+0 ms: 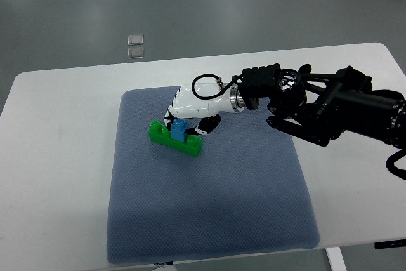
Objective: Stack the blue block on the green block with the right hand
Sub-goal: 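Lower the blue block onto the green block's studs and press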
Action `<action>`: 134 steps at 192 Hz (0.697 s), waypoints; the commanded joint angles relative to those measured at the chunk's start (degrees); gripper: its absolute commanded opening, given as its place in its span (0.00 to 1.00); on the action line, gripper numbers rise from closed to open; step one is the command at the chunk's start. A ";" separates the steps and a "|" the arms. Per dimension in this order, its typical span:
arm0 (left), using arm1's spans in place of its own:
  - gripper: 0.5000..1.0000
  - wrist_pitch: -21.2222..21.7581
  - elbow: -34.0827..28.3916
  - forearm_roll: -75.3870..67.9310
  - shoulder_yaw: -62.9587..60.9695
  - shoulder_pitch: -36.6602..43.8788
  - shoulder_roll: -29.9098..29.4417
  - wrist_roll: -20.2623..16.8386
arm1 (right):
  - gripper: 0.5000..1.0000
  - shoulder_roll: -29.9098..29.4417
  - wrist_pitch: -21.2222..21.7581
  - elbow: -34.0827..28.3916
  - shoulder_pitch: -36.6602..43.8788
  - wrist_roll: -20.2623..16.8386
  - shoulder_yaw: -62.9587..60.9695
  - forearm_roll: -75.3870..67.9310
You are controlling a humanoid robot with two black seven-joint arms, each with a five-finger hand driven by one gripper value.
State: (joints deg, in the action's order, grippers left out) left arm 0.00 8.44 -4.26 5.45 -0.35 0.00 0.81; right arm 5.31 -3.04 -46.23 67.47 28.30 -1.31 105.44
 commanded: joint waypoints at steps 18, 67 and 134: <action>1.00 0.00 0.00 0.04 0.00 0.00 0.00 0.07 | 0.23 -0.21 -0.04 0.00 -0.23 0.00 -0.01 0.03; 1.00 0.00 0.00 -0.05 0.00 0.00 0.00 -0.01 | 0.23 -0.30 -0.47 0.53 -0.58 0.00 -0.01 0.03; 1.00 0.00 0.00 -0.05 0.00 0.00 0.00 0.07 | 0.23 -1.35 -0.91 1.41 -1.37 -0.09 0.08 0.12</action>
State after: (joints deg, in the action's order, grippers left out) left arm 0.00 8.44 -4.27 5.45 -0.35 0.00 0.79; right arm 4.26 -3.88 -44.96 66.37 28.22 -1.25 105.56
